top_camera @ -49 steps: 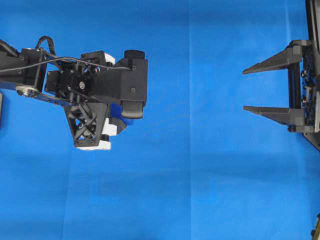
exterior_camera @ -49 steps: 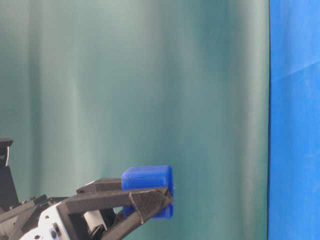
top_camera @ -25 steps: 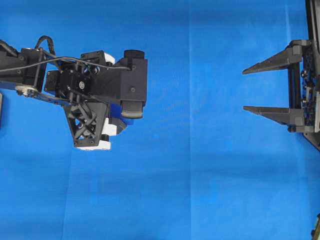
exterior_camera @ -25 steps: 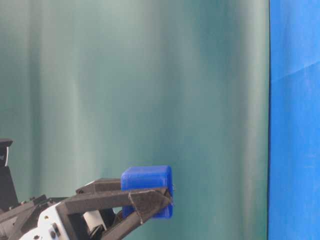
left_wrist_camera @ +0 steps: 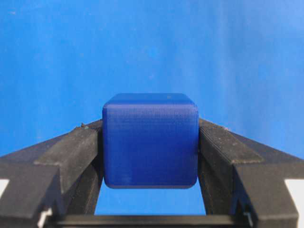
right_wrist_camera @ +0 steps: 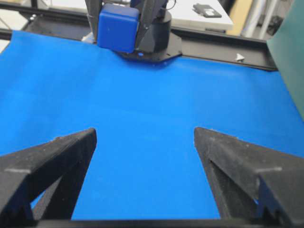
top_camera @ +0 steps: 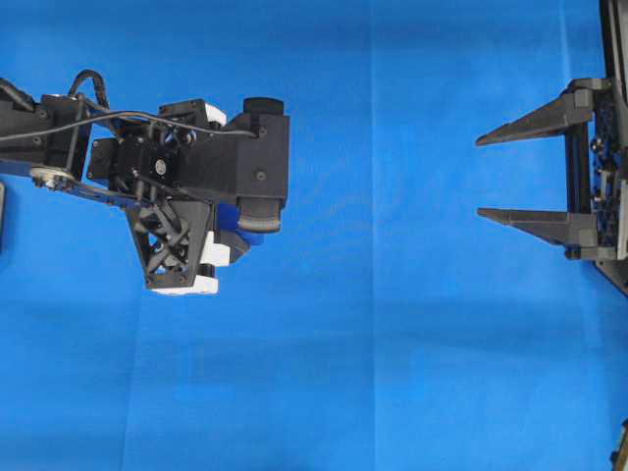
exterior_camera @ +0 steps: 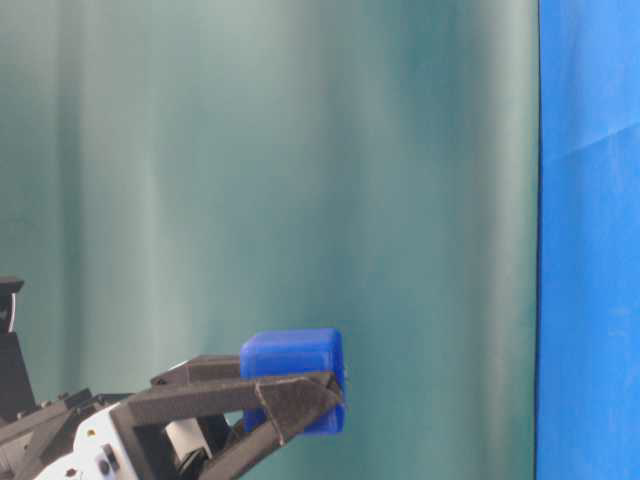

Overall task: Handover the blue block to the right arm after grasping it with the left arm, then place it in the designated position.
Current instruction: 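Close the left gripper on the cube and lift it, then rotate the left gripper to hold the cube out toward the right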

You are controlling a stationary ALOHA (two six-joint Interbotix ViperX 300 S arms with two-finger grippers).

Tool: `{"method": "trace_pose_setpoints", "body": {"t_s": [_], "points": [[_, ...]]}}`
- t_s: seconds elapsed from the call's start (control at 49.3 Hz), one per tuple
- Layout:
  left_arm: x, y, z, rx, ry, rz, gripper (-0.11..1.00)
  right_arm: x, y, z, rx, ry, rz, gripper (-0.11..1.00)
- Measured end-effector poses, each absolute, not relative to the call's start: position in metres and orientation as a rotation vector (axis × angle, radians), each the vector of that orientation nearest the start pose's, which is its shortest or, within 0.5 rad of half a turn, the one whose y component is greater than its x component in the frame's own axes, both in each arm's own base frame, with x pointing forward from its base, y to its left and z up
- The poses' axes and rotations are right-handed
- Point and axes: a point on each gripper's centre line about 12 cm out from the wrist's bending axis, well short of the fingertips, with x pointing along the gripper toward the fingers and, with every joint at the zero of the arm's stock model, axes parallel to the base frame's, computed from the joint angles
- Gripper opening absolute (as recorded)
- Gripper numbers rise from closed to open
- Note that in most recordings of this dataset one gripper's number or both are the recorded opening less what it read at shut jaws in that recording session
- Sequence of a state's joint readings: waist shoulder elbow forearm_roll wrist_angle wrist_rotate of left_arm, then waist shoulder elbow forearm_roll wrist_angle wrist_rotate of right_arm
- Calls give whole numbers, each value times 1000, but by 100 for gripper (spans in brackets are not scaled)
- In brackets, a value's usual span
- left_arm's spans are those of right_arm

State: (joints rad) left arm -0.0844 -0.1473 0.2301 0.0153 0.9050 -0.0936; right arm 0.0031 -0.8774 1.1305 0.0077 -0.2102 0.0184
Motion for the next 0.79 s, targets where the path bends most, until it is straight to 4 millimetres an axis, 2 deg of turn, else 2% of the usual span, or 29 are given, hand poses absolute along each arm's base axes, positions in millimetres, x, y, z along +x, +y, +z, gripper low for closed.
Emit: {"method": "trace_pose_setpoints", "body": {"t_s": [0.304,0.79], "points": [[379,-31,306,-39,839,-35,49,216,0,284,26,43,1,97],[352,-29,324,29,291,-83,49,216,1,285,24,43,1,97]]}}
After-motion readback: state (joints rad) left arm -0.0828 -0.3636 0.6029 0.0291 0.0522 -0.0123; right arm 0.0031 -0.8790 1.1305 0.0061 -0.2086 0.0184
